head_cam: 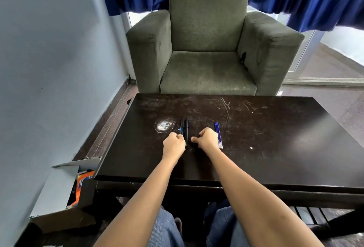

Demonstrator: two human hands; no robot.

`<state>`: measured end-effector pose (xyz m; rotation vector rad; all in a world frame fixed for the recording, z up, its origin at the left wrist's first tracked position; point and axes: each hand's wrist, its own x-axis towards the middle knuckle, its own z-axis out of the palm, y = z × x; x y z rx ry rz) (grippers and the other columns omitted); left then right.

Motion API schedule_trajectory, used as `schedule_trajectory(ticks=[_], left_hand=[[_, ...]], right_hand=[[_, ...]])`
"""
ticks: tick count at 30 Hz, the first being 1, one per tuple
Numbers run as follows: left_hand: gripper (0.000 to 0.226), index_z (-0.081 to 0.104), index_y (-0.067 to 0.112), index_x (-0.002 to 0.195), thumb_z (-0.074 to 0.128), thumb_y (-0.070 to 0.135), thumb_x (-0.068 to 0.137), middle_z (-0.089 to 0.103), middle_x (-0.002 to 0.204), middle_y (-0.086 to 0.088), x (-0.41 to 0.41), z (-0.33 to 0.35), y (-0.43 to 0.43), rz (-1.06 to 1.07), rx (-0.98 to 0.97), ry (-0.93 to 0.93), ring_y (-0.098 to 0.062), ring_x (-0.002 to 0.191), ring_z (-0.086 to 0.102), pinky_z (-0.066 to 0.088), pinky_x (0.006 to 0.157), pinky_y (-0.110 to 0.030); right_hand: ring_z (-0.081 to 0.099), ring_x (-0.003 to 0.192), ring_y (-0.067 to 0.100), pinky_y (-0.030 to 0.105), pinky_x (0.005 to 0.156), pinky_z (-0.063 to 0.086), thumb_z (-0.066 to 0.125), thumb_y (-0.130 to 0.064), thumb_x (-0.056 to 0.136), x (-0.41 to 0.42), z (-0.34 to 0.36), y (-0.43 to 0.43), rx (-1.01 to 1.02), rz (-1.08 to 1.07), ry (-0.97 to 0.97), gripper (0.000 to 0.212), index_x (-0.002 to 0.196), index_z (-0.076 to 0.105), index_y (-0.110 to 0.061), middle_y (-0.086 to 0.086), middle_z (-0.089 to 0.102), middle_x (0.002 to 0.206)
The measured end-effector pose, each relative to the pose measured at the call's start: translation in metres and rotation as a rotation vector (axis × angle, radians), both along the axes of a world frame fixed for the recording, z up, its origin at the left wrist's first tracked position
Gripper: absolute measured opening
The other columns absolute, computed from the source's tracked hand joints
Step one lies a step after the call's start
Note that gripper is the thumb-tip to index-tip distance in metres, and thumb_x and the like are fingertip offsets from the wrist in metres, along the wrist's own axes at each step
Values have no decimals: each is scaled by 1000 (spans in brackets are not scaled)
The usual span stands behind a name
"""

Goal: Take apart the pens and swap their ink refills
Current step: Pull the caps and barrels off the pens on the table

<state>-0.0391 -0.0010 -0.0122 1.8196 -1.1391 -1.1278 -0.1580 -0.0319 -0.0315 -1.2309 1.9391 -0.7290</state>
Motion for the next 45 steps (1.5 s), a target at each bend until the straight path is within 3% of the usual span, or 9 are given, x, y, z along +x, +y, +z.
schedule_trajectory(ticks=[9, 12, 15, 20, 25, 31, 35, 41, 45], left_hand=[[24, 63, 10, 90, 38, 11, 92, 61, 73, 0, 4, 16, 5, 8, -13, 71, -12, 57, 48, 37, 50, -25], [27, 65, 11, 93, 38, 14, 94, 62, 74, 2, 10, 12, 8, -8, -20, 67, -16, 71, 55, 43, 63, -27], [25, 65, 16, 94, 40, 21, 98, 62, 78, 2, 13, 16, 12, -12, -39, 63, -11, 63, 53, 41, 50, -24], [33, 68, 9, 94, 43, 30, 98, 64, 81, -2, 11, 30, 15, -79, -134, -58, -13, 66, 54, 39, 62, -27], [38, 66, 4, 88, 41, 30, 100, 64, 83, -5, 11, 42, 21, -182, -188, -174, -11, 64, 52, 36, 53, -23], [38, 57, 10, 75, 36, 30, 99, 54, 72, 0, -2, 60, 22, -183, -163, -97, -10, 58, 45, 33, 51, -26], [34, 60, 12, 84, 35, 31, 98, 51, 73, 1, -7, 72, 25, -212, -108, -86, -11, 56, 44, 31, 48, -27], [41, 47, 18, 64, 37, 36, 100, 34, 53, 6, -13, 94, 31, -177, 126, 376, -4, 38, 22, 17, 30, -15], [41, 48, 19, 65, 35, 37, 100, 35, 57, 5, -12, 87, 30, -182, 48, 337, -6, 39, 21, 18, 33, -18]], right_hand=[[64, 98, 27, 29, 79, 47, 67, -29, 86, 6, 4, 2, -31, 169, 148, 33, 112, 66, -9, 11, 68, 108], [64, 83, 28, 30, 69, 48, 54, -37, 93, 7, 19, 1, -50, 114, 167, 32, 100, 67, -8, 12, 69, 96], [57, 60, 21, 31, 63, 49, 48, -46, 94, 8, 40, -2, -118, 63, 56, 46, 73, 62, -9, 6, 63, 70], [50, 56, 16, 29, 59, 43, 46, -67, 86, 16, 60, 7, -60, 255, -140, 59, 59, 51, -14, 1, 53, 58], [43, 53, 14, 30, 58, 35, 48, -52, 92, 14, 63, 10, -128, 308, -42, 51, 58, 44, -14, 0, 47, 55], [40, 56, 17, 33, 60, 36, 49, -31, 89, 14, 77, 13, -206, 250, -162, 41, 52, 41, -15, 0, 43, 54], [38, 56, 17, 34, 59, 35, 47, -32, 83, 11, 81, 17, -239, 246, -200, 36, 53, 41, -14, 1, 41, 53], [40, 53, 15, 31, 58, 33, 39, -26, 91, 5, 92, 23, -263, 196, -301, 41, 52, 42, -14, 0, 47, 52], [46, 63, 15, 31, 63, 37, 38, -36, 94, 4, 99, 28, -223, 222, -239, 38, 63, 46, -15, -2, 52, 64]])
